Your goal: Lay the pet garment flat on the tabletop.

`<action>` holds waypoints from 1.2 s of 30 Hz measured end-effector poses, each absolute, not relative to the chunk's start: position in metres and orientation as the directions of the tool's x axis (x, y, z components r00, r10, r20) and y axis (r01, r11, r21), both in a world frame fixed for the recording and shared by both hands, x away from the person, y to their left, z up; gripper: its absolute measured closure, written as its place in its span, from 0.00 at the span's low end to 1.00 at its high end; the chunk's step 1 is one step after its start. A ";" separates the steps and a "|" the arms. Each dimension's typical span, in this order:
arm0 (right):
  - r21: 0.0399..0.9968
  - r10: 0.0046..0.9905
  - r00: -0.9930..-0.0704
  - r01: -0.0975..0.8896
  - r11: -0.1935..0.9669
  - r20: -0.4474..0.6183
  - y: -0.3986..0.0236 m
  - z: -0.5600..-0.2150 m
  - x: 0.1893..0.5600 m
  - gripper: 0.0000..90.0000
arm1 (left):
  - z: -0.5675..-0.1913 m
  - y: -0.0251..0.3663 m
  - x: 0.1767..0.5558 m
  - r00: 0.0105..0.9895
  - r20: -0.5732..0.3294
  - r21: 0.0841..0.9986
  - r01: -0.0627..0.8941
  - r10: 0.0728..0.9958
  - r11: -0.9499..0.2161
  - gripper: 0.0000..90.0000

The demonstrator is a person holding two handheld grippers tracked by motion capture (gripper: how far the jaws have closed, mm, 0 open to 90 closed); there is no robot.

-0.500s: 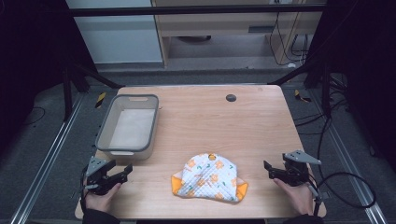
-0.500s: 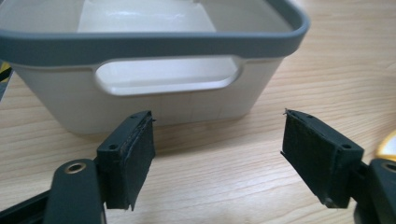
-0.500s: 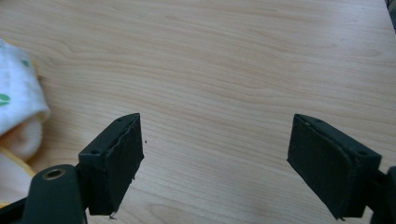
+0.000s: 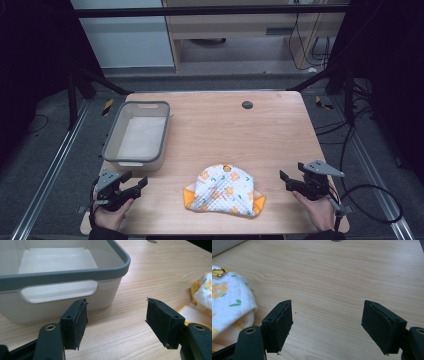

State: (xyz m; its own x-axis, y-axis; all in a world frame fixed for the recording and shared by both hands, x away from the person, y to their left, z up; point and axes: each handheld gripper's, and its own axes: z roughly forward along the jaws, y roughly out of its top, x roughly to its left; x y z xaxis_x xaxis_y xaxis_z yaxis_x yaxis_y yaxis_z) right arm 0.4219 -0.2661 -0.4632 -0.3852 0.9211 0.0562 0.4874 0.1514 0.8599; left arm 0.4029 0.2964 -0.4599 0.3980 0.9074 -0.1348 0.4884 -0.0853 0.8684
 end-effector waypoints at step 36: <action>0.881 0.834 -0.552 0.409 0.237 0.032 -0.209 -0.414 0.450 0.34 | -0.411 0.216 0.435 0.563 -0.127 0.896 0.419 0.816 -0.150 0.36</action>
